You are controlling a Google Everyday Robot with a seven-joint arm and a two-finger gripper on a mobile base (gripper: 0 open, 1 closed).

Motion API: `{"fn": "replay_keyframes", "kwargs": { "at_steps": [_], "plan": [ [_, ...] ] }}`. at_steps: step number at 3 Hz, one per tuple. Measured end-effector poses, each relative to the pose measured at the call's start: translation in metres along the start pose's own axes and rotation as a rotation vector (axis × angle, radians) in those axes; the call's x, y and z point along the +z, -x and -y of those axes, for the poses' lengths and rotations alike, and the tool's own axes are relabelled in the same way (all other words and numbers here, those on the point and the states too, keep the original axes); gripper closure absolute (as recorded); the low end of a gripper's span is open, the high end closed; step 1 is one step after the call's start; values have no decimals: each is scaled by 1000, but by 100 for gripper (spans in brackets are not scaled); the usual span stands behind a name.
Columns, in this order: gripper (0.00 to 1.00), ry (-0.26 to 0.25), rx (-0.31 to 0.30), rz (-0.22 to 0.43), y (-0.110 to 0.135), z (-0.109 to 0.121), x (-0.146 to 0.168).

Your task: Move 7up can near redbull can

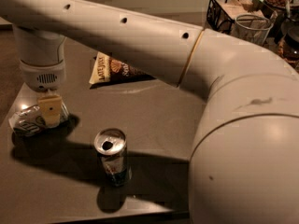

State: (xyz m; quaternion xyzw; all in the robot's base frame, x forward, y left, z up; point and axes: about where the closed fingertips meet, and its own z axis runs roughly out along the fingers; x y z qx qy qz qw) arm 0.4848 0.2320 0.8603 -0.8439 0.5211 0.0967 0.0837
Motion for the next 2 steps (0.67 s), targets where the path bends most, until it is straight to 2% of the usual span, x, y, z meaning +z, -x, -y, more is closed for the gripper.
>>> {"fn": "replay_keyframes", "kwargs": {
  "at_steps": [2],
  "plan": [
    [95, -31, 17, 48, -16, -15, -37]
  ]
}}
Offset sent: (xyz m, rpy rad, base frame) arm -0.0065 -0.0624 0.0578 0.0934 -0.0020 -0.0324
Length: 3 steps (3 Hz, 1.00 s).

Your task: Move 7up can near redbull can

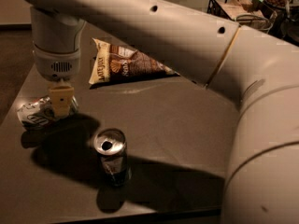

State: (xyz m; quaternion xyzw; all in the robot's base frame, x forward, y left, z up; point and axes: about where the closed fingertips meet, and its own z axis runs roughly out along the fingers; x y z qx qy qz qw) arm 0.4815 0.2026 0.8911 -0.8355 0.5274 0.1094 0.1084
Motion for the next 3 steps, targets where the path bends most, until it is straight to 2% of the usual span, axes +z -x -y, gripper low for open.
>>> {"fn": "replay_keyframes", "kwargs": {
  "at_steps": [1, 3],
  "plan": [
    [100, -9, 2, 18, -27, -20, -22],
    [100, -4, 22, 36, -89, -61, -43]
  ]
}}
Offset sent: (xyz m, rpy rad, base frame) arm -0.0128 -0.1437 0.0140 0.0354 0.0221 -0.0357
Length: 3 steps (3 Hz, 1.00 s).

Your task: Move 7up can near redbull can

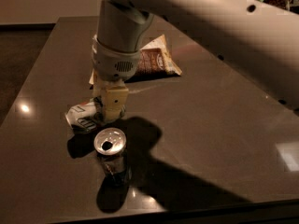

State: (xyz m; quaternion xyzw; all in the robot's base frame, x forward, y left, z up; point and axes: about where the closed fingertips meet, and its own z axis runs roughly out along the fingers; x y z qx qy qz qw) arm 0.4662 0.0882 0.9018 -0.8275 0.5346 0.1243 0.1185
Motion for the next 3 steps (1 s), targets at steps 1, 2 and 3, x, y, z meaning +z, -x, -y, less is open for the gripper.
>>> {"fn": "replay_keyframes", "kwargs": {
  "at_steps": [1, 2, 3],
  "plan": [
    [100, 19, 5, 5, -19, -18, 0],
    [82, 37, 0, 6, -31, -35, 3],
    [59, 58, 3, 9, -40, -48, 7]
  ]
}}
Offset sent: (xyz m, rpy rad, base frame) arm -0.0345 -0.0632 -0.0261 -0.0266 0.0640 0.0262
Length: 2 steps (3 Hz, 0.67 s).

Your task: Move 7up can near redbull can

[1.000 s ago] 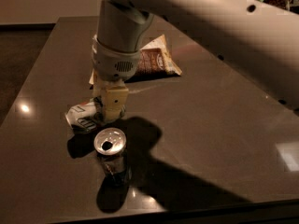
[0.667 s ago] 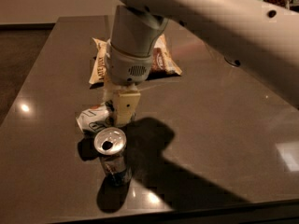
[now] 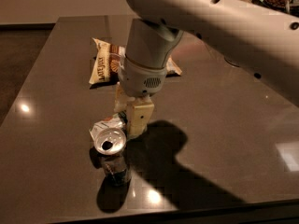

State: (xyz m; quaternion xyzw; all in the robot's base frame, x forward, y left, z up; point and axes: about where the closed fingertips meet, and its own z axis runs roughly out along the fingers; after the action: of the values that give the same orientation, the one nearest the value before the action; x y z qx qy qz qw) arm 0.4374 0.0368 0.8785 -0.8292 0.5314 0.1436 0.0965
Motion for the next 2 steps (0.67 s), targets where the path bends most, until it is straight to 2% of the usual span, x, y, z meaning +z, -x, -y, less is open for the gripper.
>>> {"fn": "replay_keyframes", "kwargs": {
  "at_steps": [2],
  "plan": [
    [12, -12, -4, 1, 3, 2, 0]
  ]
}}
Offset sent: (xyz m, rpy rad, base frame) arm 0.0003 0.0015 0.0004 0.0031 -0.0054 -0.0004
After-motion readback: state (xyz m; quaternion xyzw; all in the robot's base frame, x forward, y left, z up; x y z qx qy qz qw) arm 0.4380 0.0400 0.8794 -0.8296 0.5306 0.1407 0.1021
